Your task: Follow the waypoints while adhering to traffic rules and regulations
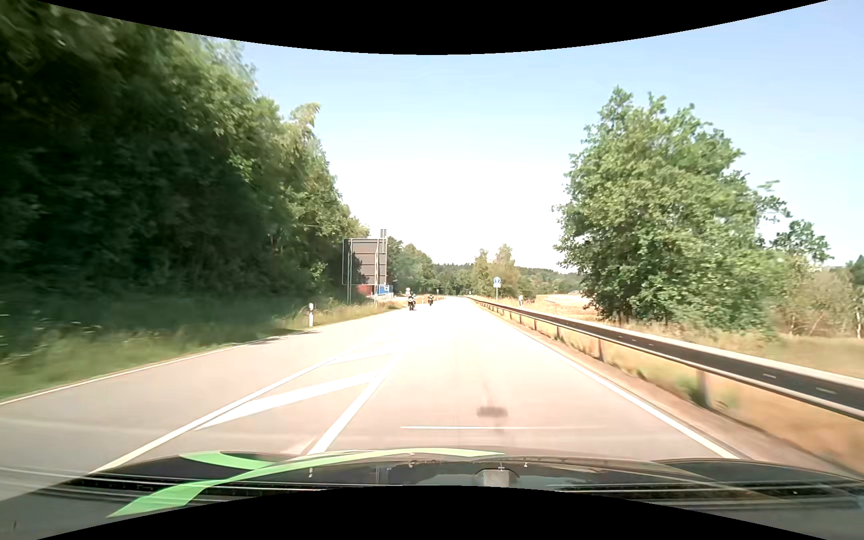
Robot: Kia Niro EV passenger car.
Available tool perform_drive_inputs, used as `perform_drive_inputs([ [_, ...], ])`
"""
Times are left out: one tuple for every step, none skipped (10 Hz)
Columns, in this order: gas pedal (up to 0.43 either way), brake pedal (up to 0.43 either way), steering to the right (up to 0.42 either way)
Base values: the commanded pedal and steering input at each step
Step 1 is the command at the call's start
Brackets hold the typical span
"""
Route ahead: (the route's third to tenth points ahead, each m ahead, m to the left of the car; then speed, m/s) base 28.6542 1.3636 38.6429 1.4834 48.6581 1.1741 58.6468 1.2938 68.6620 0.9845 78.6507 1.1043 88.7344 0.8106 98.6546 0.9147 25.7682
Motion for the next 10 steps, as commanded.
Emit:
perform_drive_inputs([
  [0.220, 0.000, 0.001],
  [0.220, 0.000, 0.001],
  [0.209, 0.000, -0.001],
  [0.209, 0.000, -0.002],
  [0.209, 0.000, -0.002],
  [0.209, 0.000, -0.002],
  [0.209, 0.000, -0.002],
  [0.209, 0.000, -0.002],
  [0.209, 0.000, -0.002],
  [0.220, 0.000, -0.002],
])
